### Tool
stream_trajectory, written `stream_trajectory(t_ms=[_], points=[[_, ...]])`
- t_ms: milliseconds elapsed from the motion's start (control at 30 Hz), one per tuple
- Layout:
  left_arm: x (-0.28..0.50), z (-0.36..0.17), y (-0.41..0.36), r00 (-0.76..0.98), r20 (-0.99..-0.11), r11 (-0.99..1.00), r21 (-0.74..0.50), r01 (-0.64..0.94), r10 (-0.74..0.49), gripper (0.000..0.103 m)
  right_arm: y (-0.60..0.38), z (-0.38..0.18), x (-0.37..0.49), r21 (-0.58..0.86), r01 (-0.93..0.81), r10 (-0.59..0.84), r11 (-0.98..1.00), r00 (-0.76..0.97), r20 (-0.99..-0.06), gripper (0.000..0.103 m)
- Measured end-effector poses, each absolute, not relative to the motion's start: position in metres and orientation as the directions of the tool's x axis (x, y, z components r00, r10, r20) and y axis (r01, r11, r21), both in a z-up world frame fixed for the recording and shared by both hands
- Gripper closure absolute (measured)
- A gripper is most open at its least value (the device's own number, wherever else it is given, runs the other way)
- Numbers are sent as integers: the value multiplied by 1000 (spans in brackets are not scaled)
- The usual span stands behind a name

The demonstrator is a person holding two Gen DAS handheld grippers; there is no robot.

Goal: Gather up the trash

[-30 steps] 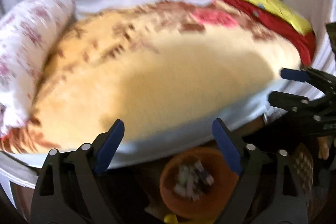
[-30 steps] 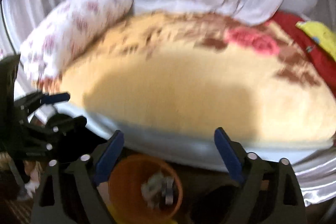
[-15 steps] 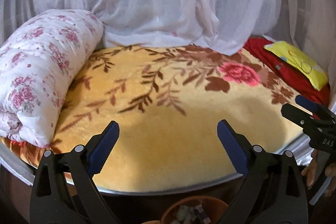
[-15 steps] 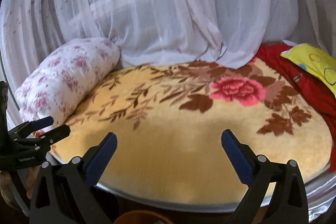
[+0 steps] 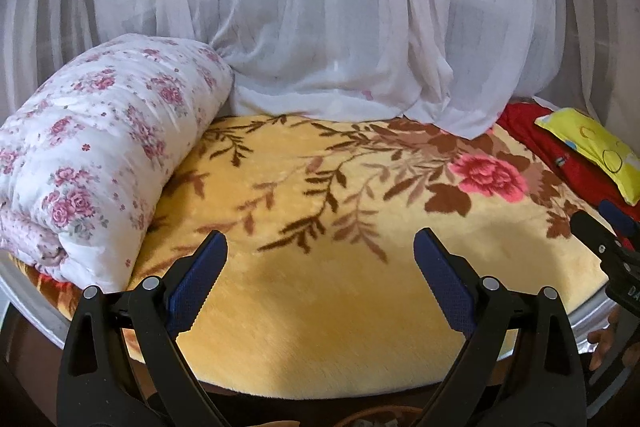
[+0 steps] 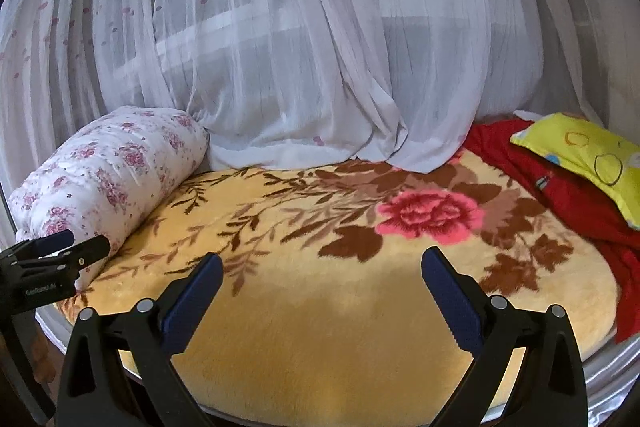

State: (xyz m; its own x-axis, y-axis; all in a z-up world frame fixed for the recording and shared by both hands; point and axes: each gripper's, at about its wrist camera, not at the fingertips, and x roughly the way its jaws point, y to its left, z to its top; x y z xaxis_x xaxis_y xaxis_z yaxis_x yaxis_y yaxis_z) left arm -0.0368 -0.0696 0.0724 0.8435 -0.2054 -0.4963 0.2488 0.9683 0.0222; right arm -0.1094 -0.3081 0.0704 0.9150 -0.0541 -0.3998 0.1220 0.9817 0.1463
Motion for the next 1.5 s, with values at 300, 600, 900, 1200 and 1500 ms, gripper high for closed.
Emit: stream_trajectory(t_ms=[300, 600, 900, 1200, 1500], points=[[-32, 78, -63, 868, -455, 974, 4, 225, -198, 11, -285, 77, -113, 58, 126, -100, 990, 937, -334, 5], [-27, 79, -53, 878, -448, 981, 11, 195, -170, 11, -262, 74, -119, -53, 113, -124, 992, 945, -303, 5], [-25, 80, -44, 878, -449, 983, -3, 182, -164, 11, -259, 73, -118, -45, 104, -112, 994, 945, -309, 5], [-17, 80, -37, 879, -454, 988, -17, 157, -147, 11, -256, 71, -118, -43, 100, -109, 994, 941, -320, 5], [-1, 69, -31, 861, -483, 986, -38, 163, -161, 11, -241, 60, -116, -61, 91, -107, 994, 930, -351, 5]])
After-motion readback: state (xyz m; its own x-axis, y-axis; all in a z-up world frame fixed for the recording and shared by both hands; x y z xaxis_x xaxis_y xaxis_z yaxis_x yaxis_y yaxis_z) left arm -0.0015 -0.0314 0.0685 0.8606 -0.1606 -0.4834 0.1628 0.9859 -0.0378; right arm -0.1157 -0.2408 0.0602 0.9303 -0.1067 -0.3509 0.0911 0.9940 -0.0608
